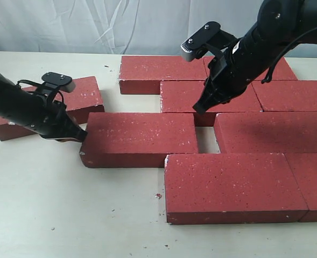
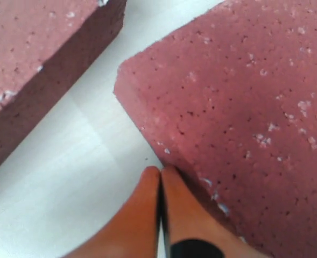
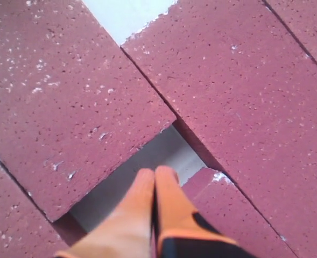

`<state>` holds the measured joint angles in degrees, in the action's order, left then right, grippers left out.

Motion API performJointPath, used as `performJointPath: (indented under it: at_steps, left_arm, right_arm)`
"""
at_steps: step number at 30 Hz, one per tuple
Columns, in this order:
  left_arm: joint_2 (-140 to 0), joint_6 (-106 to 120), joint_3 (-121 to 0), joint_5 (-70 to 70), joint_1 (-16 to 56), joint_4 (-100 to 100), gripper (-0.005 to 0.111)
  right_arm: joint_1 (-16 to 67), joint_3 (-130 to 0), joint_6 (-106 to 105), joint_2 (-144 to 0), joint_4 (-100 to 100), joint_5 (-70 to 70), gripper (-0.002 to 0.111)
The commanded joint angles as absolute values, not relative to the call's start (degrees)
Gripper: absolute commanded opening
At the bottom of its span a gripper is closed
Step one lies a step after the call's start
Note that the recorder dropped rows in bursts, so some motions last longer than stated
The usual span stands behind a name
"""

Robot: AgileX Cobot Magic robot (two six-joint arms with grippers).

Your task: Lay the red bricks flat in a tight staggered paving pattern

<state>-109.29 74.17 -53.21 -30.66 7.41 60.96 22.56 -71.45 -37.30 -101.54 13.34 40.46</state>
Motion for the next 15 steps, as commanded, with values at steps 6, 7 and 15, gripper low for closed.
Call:
performJointPath:
  at_steps: [6,7,15]
  left_arm:
    - [-109.69,76.93,-53.92,-30.74,10.43,63.78,0.0]
    - [-109.69,77.07,-54.01,-30.43,11.32,64.05,0.0]
    - [-109.69,77.12,-54.14,-25.75,13.84,66.01,0.0]
  right_arm:
    - [22.27,-71.05,-37.18,-101.56,15.09,38.92,-0.001]
    - [22.27,-71.05,-37.18,-101.56,15.09,38.92,-0.001]
    - [22.27,-71.05,-37.18,-101.56,15.78,38.7,-0.001]
